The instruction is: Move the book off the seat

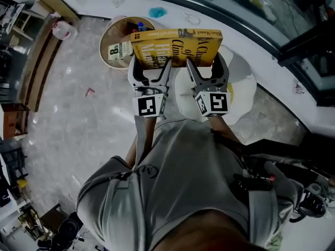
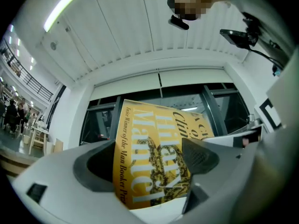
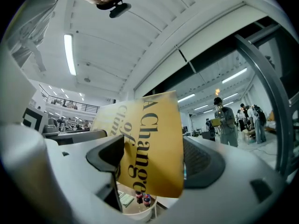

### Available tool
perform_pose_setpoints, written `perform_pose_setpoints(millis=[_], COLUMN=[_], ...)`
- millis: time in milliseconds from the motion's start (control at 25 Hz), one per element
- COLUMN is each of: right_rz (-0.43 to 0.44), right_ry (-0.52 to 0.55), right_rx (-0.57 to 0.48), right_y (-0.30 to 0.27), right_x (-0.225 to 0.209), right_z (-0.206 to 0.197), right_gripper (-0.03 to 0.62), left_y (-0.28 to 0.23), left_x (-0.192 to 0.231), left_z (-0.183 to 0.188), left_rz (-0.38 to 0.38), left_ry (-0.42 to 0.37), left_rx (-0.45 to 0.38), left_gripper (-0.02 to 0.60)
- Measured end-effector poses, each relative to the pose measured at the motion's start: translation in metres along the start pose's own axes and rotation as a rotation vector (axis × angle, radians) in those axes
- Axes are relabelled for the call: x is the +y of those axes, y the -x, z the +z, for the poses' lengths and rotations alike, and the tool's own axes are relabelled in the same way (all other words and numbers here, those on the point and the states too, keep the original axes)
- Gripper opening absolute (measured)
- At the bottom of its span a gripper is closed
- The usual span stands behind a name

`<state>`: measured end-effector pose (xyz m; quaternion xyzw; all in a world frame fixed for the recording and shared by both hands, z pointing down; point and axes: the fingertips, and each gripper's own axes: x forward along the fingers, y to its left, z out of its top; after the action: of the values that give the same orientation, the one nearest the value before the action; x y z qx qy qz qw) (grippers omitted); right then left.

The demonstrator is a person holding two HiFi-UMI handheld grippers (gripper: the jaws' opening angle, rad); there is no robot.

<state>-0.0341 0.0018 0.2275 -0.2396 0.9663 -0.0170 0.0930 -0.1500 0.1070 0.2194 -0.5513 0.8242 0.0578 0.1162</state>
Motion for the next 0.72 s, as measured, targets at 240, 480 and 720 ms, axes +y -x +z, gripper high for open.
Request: perform_pose_setpoints(millis=[240, 480, 720], right_rz=[0.063, 0.129, 0.188], right_ry=[0.014, 0.052, 0.048], right_rx=[0.048, 0.117, 0.153], right_y=[-0.056, -0.124, -0.131], right_x=[0.088, 0.208, 0.207], right_z=[-0.038, -0.065, -0.083], right_gripper=[0.38, 0.38, 0.38], left_y=[0.028, 0.064, 0.065], left_x=[0.106, 0.241, 0.244], left_z=[-0.023, -0.035, -0.04], left_rz=[0.088, 0.15, 0.214], left_ry=[0.046, 0.095, 0.099], left_rx=[0.024, 0.065, 0.053], left_gripper=[0.434, 0.434, 0.434])
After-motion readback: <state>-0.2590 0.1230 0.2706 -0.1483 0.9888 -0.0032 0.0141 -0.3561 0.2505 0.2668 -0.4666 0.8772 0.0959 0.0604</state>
